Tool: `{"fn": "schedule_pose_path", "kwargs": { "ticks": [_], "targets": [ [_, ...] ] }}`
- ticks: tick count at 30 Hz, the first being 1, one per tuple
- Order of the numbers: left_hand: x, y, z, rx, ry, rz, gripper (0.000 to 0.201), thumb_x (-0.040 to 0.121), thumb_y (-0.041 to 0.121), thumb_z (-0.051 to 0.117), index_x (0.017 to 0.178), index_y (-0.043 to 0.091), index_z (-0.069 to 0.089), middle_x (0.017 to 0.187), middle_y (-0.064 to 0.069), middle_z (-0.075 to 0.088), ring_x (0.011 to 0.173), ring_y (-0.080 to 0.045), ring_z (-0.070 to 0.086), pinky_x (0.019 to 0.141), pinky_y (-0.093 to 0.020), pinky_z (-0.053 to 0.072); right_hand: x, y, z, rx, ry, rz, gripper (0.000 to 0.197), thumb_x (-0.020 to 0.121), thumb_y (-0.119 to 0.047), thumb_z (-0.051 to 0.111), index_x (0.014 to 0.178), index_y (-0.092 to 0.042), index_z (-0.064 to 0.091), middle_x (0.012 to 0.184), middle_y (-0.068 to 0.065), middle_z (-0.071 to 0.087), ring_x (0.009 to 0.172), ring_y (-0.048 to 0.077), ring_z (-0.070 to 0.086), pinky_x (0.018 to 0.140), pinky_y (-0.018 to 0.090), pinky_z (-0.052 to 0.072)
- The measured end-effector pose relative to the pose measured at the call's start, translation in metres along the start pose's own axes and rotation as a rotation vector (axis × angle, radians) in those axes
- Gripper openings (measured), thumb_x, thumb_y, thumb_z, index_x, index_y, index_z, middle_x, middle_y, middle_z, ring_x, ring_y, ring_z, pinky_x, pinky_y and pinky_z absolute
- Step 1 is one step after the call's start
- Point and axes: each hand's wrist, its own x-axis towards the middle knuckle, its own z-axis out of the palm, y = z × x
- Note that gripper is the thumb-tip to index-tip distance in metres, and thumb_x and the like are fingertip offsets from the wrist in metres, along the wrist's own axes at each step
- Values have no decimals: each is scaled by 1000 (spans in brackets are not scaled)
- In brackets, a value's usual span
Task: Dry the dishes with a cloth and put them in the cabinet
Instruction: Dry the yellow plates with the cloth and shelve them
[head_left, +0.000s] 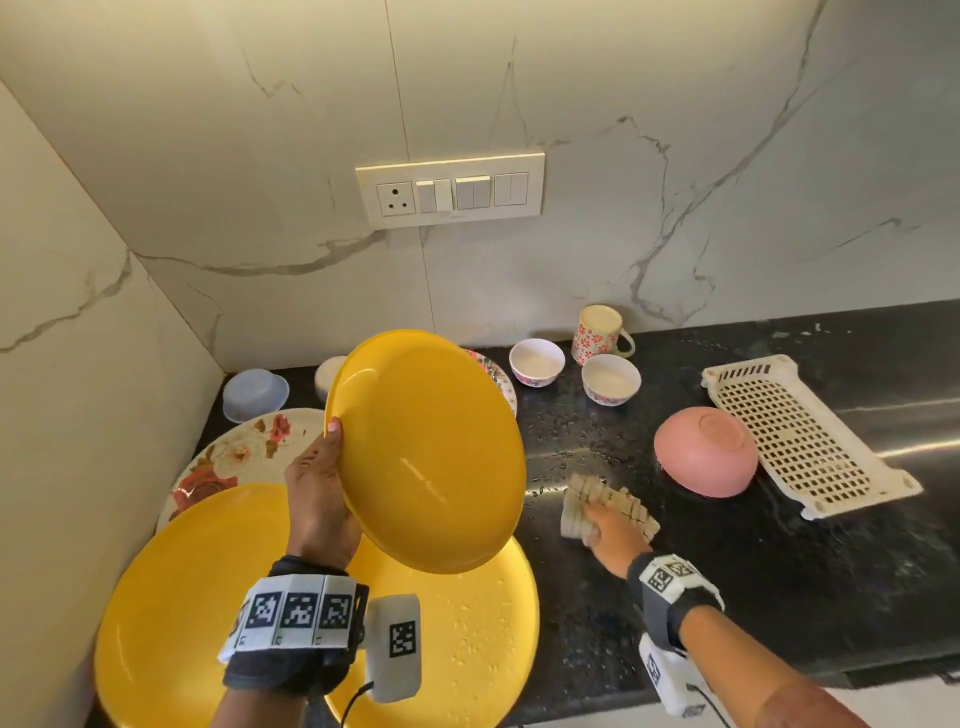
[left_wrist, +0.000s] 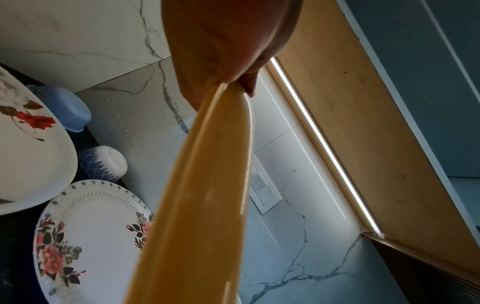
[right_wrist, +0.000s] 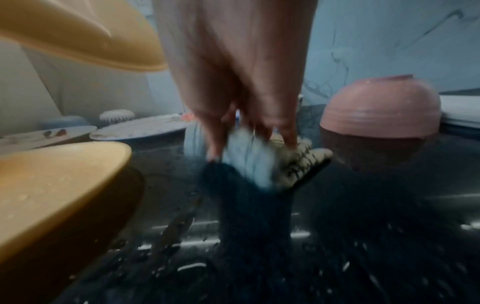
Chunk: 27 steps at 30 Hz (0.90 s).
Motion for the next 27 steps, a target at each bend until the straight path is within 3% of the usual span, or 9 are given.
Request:
{"fn": "schedule_pose_path", "kwargs": {
  "ticks": [3, 7, 11, 14, 16, 19, 22, 24, 27],
  "targets": [
    [2, 1, 1, -2, 5, -1, 23, 96, 31, 41, 97, 20, 62, 104, -5, 66, 103, -29, 58, 89, -49, 46, -5, -6, 0, 41, -193, -30, 91, 85, -18, 64, 150, -23, 0, 158, 2, -5, 145, 25, -1, 117, 46, 8],
    [5, 9, 7, -23, 53, -42, 22, 98, 32, 40, 97, 19, 57, 100, -5, 64, 90, -22, 59, 70, -38, 48, -18, -46, -42, 313, 132, -332, 101, 76, -19, 76, 145, -38, 4, 156, -10, -5, 143, 11, 1, 116, 40, 11],
    [8, 30, 16, -80, 17, -133, 25, 99, 32, 39, 94, 15, 56, 93, -6, 63, 81, -20, 60, 63, -36, 46, -39, -82, -86, 729, 376, -548, 55, 86, 3, 60, 129, -27, 42, 138, -18, 41, 123, -6, 39, 102, 22, 40],
    [18, 51, 14, -66, -29, -172, 26, 99, 24, 40, 102, 4, 56, 90, -15, 72, 68, -18, 68, 54, -31, 54, -48, -94, -123, 642, 649, -575, 39, 88, 6, 55, 122, -12, 56, 103, -3, 66, 92, -7, 55, 83, 14, 45],
    [24, 69, 10, -38, -132, -191, 37, 99, 29, 39, 108, -3, 56, 108, -23, 66, 79, -23, 70, 57, -33, 57, -56, -107, -154, 561, 845, -639, 20, 89, -9, 58, 102, 1, 68, 66, -2, 59, 65, -12, 52, 65, 2, 37],
    [31, 97, 3, 172, -208, -269, 64, 91, 54, 41, 114, -5, 54, 113, -26, 62, 94, -38, 65, 67, -44, 57, -72, -132, -203, 561, 966, -733, 47, 85, -47, 52, 85, -3, 68, 51, 2, 47, 51, 2, 39, 48, 17, 31],
    [30, 124, 1, 406, -204, -102, 53, 89, 55, 44, 111, 9, 60, 110, -12, 65, 102, -34, 58, 82, -42, 49, -85, -154, -247, 546, 1013, -826, 40, 85, -50, 51, 87, -12, 66, 60, 19, 59, 52, 20, 47, 49, 35, 39],
    [23, 145, 2, 450, -174, 118, 30, 91, 43, 50, 103, 19, 63, 108, -1, 65, 109, -29, 52, 87, -41, 43, -100, -176, -276, 550, 1049, -866, 29, 87, -42, 53, 86, -15, 64, 66, 20, 62, 54, 29, 52, 50, 35, 40],
    [11, 183, 8, 439, -217, 413, 9, 89, 16, 59, 93, 20, 65, 104, -3, 68, 106, -26, 61, 88, -39, 50, -123, -210, -315, 607, 1094, -925, 30, 89, -31, 54, 79, -3, 61, 67, 23, 59, 56, 22, 47, 52, 30, 35]
  ]
}}
